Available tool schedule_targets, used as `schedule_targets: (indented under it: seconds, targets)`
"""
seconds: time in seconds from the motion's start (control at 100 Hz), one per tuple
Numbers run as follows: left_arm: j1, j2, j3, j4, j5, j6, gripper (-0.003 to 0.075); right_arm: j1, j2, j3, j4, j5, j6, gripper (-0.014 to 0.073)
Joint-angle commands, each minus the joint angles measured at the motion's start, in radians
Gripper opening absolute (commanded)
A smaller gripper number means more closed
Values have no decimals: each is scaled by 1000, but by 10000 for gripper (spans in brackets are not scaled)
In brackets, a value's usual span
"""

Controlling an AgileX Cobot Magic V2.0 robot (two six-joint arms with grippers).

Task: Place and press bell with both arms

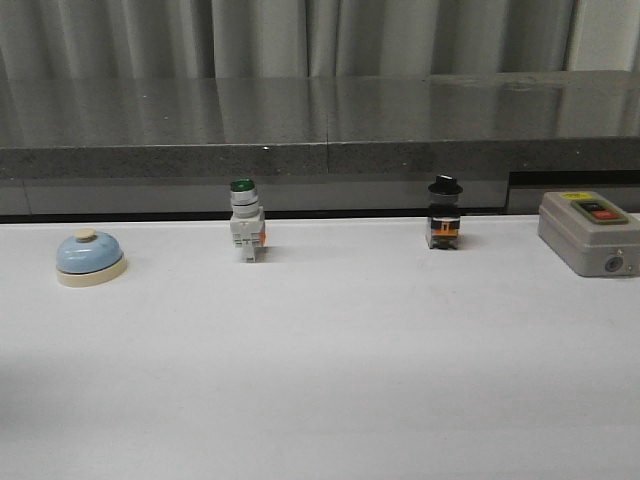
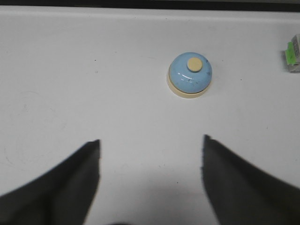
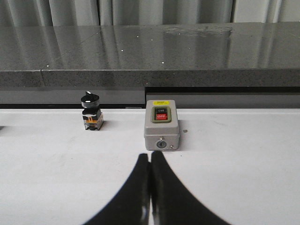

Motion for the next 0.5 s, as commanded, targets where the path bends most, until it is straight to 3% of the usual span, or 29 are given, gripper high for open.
schedule_targets:
  seconds: [0.0,0.12,0.49]
  targets:
    - [-17,-16,-36,-11,-60,4,720,-5,-16,-15,3,-81,0,-60]
    - [-51,4,-52,-17,-78,4,650,-5,-16,-15,3,-81,0,-60]
    - [-121,330,-303,-20,-77,4,651,-5,-16,-15,3,-81,0,-60]
